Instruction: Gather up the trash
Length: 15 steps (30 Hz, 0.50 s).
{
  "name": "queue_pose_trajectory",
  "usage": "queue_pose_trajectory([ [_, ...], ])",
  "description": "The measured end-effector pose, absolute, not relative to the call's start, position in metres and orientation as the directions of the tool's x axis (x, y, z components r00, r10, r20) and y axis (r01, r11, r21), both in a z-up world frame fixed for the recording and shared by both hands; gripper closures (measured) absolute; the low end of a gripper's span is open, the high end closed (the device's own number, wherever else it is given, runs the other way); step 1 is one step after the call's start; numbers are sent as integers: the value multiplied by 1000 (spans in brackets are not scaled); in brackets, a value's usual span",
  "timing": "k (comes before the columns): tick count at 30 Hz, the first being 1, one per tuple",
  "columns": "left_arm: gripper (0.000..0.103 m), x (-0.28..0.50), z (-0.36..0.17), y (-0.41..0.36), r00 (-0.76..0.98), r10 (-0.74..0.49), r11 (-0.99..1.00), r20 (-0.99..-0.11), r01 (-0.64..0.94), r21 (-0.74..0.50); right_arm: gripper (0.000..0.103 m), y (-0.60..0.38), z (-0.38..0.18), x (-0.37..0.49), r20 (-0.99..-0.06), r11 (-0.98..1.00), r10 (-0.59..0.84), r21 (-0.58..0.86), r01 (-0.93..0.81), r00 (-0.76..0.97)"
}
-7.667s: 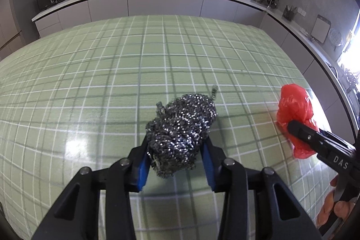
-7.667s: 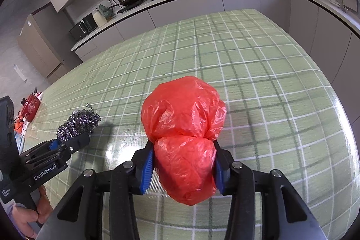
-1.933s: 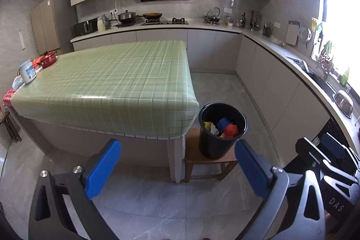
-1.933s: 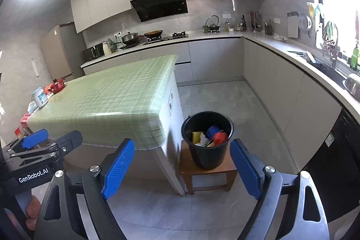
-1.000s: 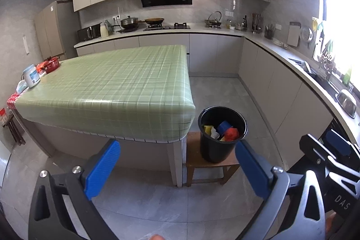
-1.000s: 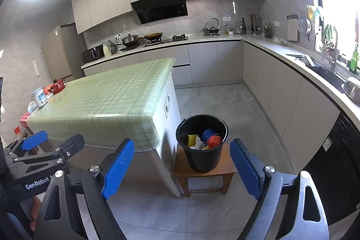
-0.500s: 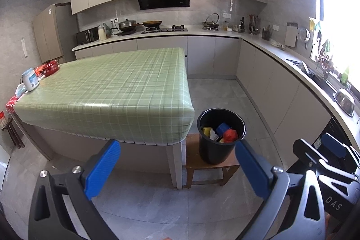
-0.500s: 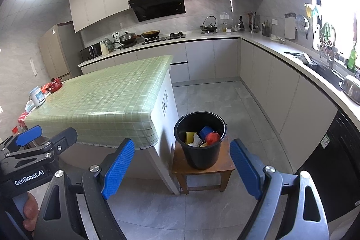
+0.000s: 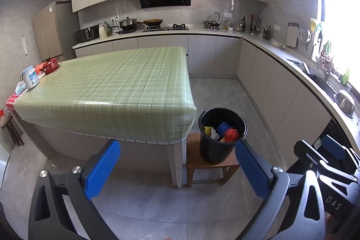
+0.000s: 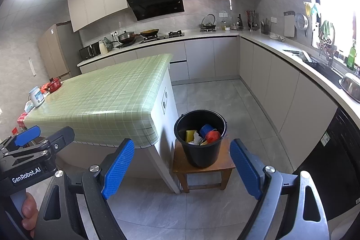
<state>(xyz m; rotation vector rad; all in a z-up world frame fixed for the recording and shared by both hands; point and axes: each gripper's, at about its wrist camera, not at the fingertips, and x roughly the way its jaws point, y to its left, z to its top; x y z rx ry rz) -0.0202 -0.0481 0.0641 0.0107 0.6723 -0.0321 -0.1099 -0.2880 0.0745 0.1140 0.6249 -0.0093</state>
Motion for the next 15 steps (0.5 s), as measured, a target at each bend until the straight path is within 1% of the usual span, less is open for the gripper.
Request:
queue_pose_trajectory([
  [13, 0, -15, 59, -45, 775, -47, 999, -630, 50, -13, 14, -286, 72, -109, -588, 994, 22, 101, 47, 808],
  [15, 0, -17, 60, -45, 790, -63, 998, -609, 69, -14, 14, -285, 70, -108, -589, 993, 19, 102, 51, 808],
])
